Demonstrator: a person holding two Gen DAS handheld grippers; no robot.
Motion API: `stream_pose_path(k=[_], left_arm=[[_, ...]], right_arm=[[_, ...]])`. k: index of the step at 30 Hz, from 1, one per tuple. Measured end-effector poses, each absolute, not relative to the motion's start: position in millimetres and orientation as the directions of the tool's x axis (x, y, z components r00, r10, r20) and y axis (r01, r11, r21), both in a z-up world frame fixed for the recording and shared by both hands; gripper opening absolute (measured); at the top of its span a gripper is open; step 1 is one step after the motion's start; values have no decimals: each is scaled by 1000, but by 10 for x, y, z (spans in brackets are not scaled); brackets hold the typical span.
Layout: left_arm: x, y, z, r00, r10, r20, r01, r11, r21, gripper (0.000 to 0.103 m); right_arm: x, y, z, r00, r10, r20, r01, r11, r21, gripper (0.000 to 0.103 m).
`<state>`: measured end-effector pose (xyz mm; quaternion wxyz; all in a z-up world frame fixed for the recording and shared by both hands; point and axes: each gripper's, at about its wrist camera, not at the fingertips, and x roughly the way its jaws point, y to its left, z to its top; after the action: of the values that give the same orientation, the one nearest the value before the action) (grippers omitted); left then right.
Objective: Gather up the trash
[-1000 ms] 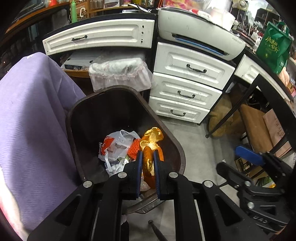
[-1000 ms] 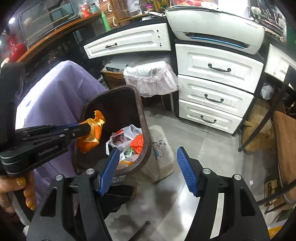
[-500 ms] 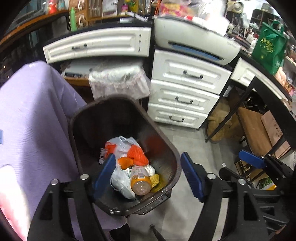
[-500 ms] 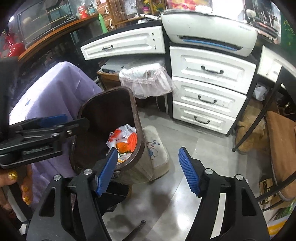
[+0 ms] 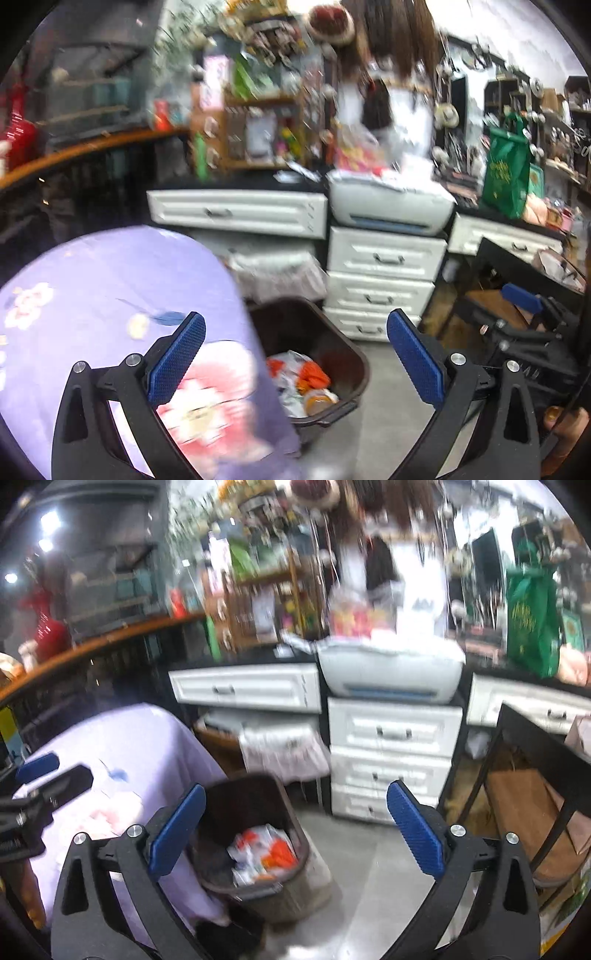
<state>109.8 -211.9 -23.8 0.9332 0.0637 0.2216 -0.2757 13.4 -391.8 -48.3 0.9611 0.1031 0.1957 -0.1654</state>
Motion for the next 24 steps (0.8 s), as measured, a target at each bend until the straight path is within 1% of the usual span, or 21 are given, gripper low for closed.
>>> stream_pose_path(k=[3,6,9,11,14,20,24], left_arm=[[837,-1839,-104,795,-461,-395,511,859,26,97],[690,-1640,-44,818,-435,-376,484,874,44,98],[512,-1401,-11,846,-397,-357,438,898,38,98],[429,-1258,-13,861,-373,-344,406,914,23,98],[287,-1045,-23,881,-343,-327,363,932,0,98],[15,-774,-16,920,-276,-278,284,959,-12,97],[-69,-702,-7,921,-291,-257,289,956,-44,97]], right_arm=[[16,-3646,-299,896,-218,-387,293,944,148,97],[-106,-3420,-236,913,-181,-365,255,952,167,97],[-211,-3158,-212,918,-134,-375,196,971,134,97],[-304,-2999,-218,918,-135,-372,185,977,101,97],[-493,-2810,-216,927,-160,-339,196,978,73,97],[-698,-2582,-141,946,-155,-285,171,985,32,97],[-807,-2476,-135,954,-145,-264,157,987,24,97]])
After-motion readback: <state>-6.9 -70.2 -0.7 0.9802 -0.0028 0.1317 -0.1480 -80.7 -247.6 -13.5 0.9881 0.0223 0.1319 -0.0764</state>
